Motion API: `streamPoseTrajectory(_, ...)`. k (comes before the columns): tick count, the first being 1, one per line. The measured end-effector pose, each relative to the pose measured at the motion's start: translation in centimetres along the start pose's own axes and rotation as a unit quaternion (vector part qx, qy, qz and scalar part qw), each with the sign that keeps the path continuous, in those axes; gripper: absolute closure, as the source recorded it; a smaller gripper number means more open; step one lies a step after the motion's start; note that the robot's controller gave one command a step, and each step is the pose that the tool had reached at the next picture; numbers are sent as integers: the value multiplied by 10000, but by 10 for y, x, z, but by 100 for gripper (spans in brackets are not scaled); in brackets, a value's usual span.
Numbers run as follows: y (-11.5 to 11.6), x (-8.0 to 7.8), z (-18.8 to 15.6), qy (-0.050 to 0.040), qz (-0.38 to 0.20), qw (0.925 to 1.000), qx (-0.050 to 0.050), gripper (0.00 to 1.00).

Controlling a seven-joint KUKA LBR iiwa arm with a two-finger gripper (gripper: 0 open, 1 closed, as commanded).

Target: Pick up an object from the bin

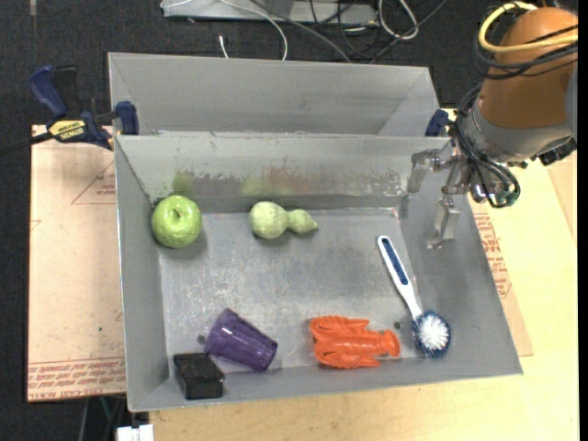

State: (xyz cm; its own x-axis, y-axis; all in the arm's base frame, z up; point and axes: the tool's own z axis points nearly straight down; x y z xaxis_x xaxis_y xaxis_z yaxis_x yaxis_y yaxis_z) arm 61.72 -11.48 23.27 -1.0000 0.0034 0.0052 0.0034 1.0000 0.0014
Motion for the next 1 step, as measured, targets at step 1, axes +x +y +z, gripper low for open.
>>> streamPoseTrajectory(1, 1, -1, -5, -39, -17, 10000, 5, 0)
